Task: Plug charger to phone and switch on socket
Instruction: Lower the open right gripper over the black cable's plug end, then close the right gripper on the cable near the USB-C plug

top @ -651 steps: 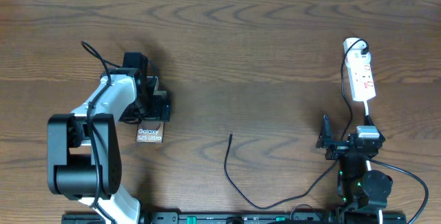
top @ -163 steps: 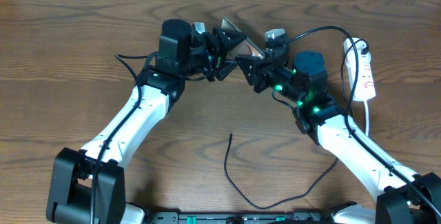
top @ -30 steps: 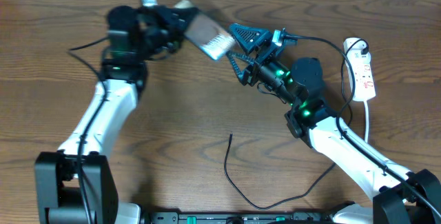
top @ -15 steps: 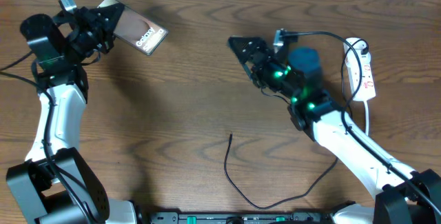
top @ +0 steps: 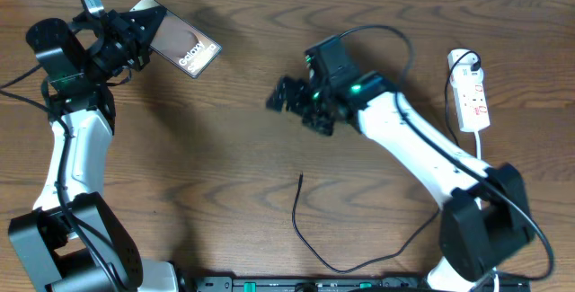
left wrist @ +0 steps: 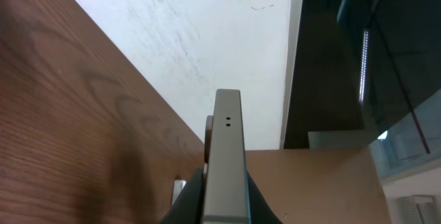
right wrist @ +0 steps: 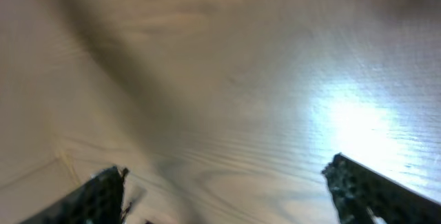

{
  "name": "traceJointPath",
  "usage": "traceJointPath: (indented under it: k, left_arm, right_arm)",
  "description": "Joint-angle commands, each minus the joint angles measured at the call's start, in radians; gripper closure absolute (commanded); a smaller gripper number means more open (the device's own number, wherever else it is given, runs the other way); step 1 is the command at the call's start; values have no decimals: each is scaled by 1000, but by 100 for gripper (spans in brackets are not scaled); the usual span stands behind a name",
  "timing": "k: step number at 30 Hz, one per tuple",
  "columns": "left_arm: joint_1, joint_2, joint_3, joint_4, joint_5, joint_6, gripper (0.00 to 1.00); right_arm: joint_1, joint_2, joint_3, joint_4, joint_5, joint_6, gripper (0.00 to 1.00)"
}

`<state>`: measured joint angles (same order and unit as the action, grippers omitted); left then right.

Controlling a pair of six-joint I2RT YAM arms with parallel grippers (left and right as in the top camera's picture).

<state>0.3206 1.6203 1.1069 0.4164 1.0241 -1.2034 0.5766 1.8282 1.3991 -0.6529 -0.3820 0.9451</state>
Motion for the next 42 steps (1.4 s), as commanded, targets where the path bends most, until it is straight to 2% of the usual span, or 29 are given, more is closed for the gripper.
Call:
traceJointPath:
  k: [1,10,13,18,25,29,36,42]
  left_arm:
    - [2,-19,23,12,31,19,92]
    - [2,-19,23,12,39,25,92]
    - [2,-19,23,11,43,25,93]
    - [2,-19,23,11,43,25,93]
    - [2,-19,23,11,50,25,93]
    - [2,-19,23,11,50,25,93]
    - [2,-19,23,12,50,25,93]
    - [2,-19,23,11,50,25,93]
  right_arm:
    - [26,24,8,-74,-20,-42,4]
    - [64,24,6,-285,-5,-41,7]
    - [87,24,4,-348,53,-24,7]
    - [141,24,-8,-372,105,12,1]
    - [159,47,-8,-392,126,14,2]
    - [152,118,-8,-413,52,10,5]
    - [99,265,-8,-410,-155,-99,16]
    - [89,317,-8,-410,-216,-136,21]
